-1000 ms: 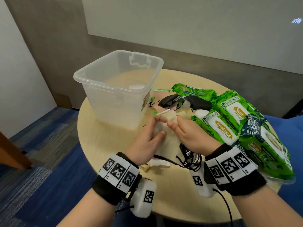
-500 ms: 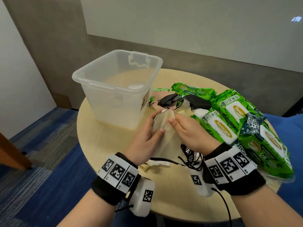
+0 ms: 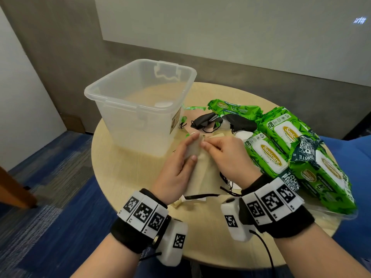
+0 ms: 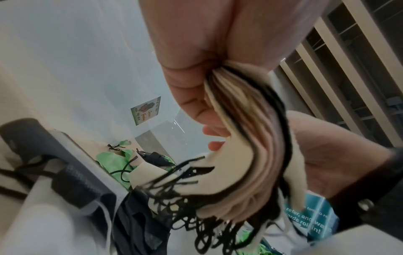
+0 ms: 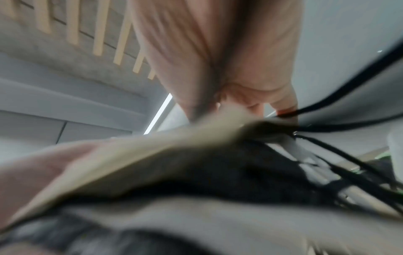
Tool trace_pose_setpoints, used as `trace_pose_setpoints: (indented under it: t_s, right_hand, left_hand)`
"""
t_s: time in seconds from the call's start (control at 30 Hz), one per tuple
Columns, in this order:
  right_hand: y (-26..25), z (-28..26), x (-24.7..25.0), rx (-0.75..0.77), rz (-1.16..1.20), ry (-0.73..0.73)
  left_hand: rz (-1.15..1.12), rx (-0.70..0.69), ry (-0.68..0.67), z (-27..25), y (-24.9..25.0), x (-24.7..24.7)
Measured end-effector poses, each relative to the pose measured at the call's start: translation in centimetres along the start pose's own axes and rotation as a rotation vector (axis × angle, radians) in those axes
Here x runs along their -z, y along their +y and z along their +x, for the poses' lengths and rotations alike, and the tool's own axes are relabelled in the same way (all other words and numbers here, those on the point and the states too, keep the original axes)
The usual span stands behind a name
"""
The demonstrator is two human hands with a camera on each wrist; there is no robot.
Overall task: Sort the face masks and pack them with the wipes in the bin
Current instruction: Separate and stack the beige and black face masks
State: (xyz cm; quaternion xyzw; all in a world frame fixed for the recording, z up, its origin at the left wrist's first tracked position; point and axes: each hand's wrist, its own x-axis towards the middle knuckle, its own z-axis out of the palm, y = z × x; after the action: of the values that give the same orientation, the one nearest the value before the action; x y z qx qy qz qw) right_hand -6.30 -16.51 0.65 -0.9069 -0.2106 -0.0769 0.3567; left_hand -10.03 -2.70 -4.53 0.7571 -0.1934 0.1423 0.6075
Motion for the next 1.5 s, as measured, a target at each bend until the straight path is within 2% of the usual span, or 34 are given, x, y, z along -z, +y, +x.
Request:
trace_pose_setpoints:
  t_s: [0.17, 0.27, 0.37, 0.43, 0.53, 0.6, 0.67, 0.73, 0.87, 1.0, 1.1, 1.3, 1.4, 1.5]
  right_hand:
    - [-0.8, -0.4, -0.4, 0.034, -0.09, -0.017]
    - [0.0, -0.2, -0.1, 0.044, -0.061, -0.112]
    - [1.0, 0.0, 0.2, -0.045, 0.192, -0.305]
    - [1.7, 0.1, 0.4, -0.123, 0.392, -0.377]
    - [2.0, 0.1, 0.5, -0.156, 0.49, -0.305]
    - [2.1, 0.1, 0.3, -0.11, 0.466, -0.201]
    - [2.0, -0.1, 0.3, -0.087, 0.472, -0.158]
    - [2.1, -0.3, 0.3, -0.096, 0.491, -0.192]
    - [2.7, -0.8, 1.2, -0.18, 0.527, -0.349]
    - [3.2, -1.2, 1.8, -0.224, 0.525, -0.285]
    - [3.4, -1.4, 1.8, -0.22, 0.521, -0.332]
    - [3.5, -1.3, 2.1, -0.246, 0.512, -0.391]
    - [2.9, -1.0, 2.3, -0.206, 0.404, -0.338]
    - [1.6, -0.6, 1.4, -0.147, 0.494, -0.342]
  left_hand:
    - [0.013, -0.012, 0.019, -0.2, -0.1, -0.1]
    - [0.003, 0.015, 0.019, -0.3, 0.0, 0.4]
    - [-0.051, 0.069, 0.025, -0.2, 0.2, 1.1]
    - [-0.116, 0.094, 0.051, -0.1, 0.4, 1.3]
    - [-0.203, 0.135, 0.096, -0.2, 0.8, 1.0]
    - [-0.312, 0.214, 0.095, -0.4, 1.0, 0.7]
    - [-0.376, 0.281, 0.094, -0.4, 1.0, 0.6]
    - [-0.395, 0.315, 0.11, -0.4, 1.0, 0.7]
    - [-0.413, 0.34, 0.2, 0.0, 1.0, 1.5]
    - [-0.377, 0.313, 0.252, 0.4, 0.9, 2.5]
    - [-0.353, 0.296, 0.254, 0.6, 0.9, 2.9]
    - [-0.309, 0.266, 0.188, 0.7, 0.5, 3.3]
    - [-0.184, 0.189, 0.024, 0.7, 0.2, 3.3]
    - [-0.076, 0.124, -0.128, 0.6, 0.4, 2.5]
